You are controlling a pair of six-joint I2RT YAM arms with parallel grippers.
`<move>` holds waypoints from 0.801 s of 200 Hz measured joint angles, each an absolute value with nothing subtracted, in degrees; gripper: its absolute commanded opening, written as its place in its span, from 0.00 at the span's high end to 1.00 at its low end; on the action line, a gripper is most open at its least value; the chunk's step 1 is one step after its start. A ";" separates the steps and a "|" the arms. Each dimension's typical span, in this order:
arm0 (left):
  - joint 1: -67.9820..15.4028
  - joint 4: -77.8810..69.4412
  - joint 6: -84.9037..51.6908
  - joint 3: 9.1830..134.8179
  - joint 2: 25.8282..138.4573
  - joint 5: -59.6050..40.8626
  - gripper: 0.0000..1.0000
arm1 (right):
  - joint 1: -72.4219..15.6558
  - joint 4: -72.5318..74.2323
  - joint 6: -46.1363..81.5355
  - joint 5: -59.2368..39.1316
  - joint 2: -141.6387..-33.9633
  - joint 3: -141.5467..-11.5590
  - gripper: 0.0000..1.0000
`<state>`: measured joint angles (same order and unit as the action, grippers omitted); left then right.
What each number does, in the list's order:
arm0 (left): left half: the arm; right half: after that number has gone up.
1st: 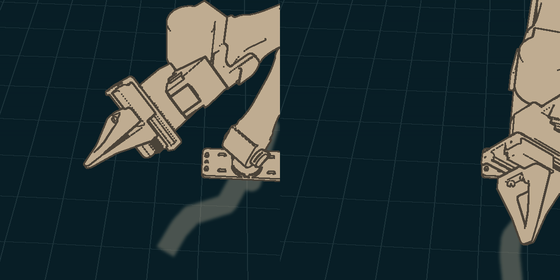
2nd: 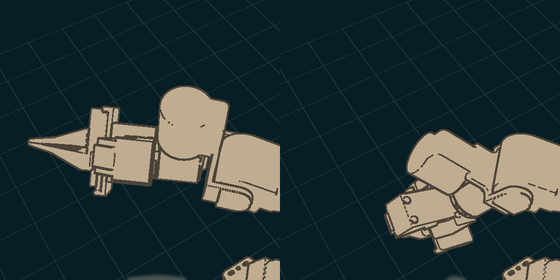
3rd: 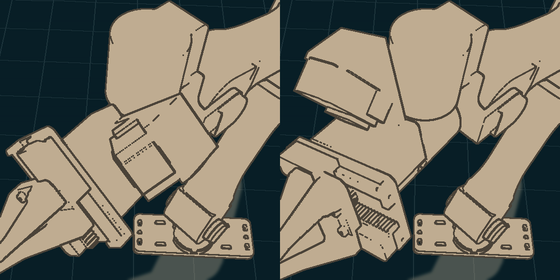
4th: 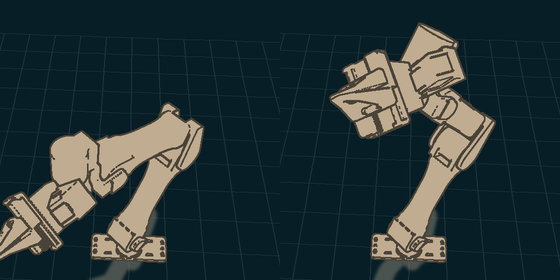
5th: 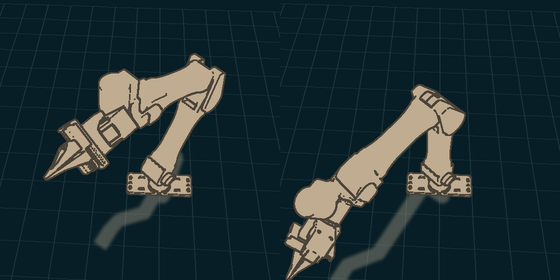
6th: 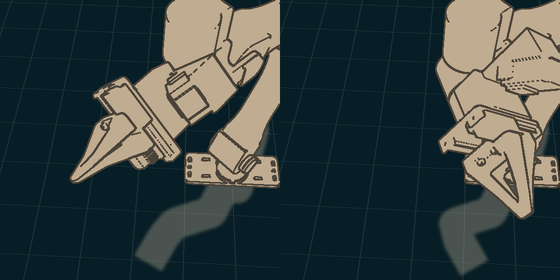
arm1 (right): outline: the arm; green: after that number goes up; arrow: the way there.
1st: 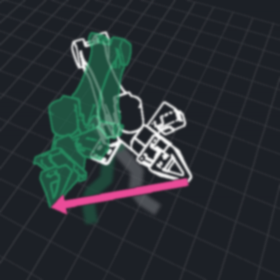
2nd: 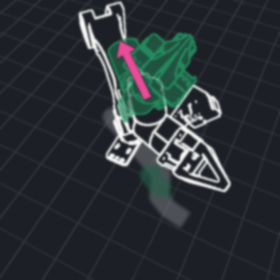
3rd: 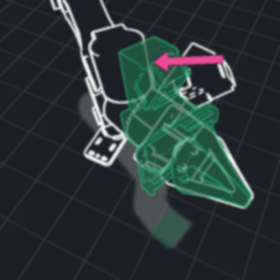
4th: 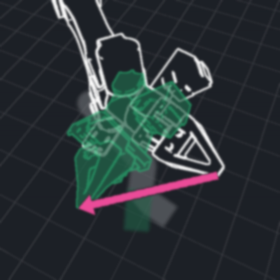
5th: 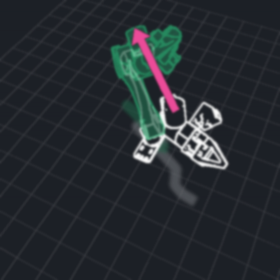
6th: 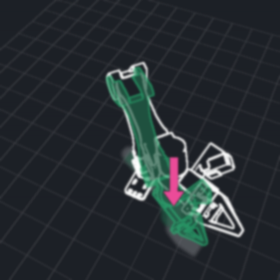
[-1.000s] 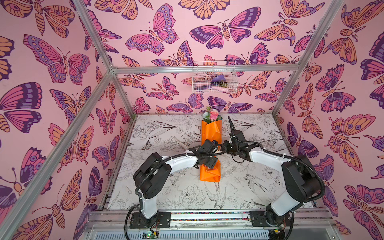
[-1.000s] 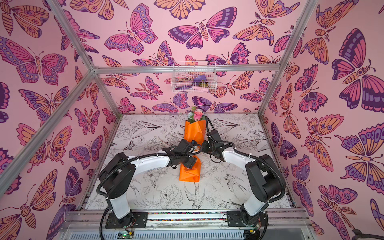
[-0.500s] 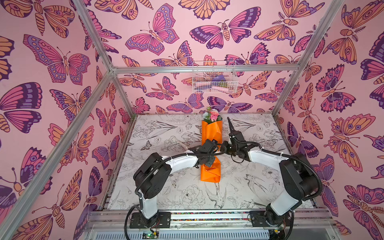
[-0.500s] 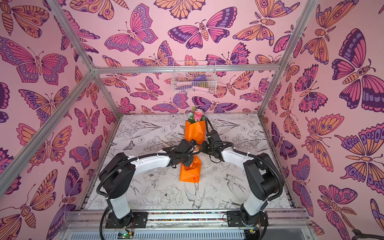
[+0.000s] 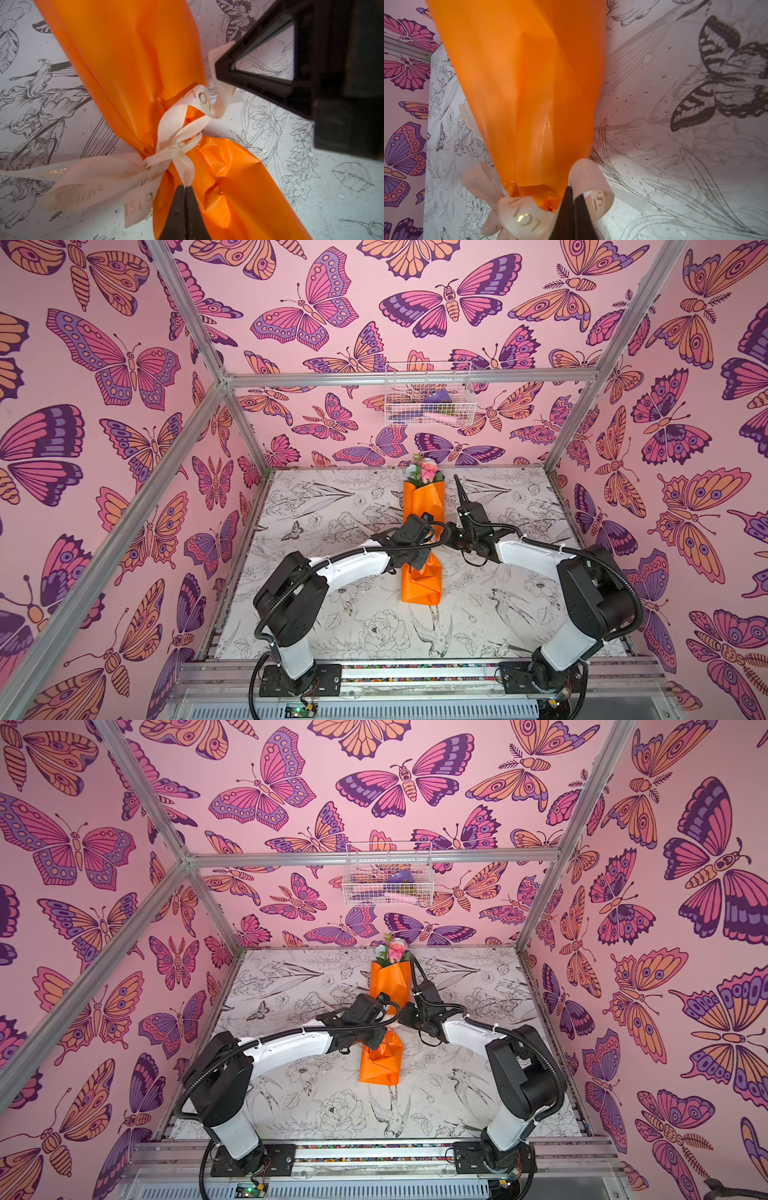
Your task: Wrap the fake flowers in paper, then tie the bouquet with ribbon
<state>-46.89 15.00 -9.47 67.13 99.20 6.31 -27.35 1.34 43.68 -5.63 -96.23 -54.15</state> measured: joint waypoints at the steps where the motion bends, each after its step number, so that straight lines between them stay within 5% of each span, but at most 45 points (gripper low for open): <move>1: -46.89 15.03 -9.54 67.07 99.07 6.22 1.00 | -27.35 1.32 43.68 -5.63 -96.23 -54.15 1.00; 59: -46.87 15.05 -13.82 61.63 92.55 -0.97 1.00 | -27.35 2.00 43.75 -4.43 -96.23 -54.15 1.00; 160: -46.83 14.98 -19.05 54.28 88.18 -10.90 1.00 | -27.35 9.63 47.75 -6.39 -96.23 -53.95 0.69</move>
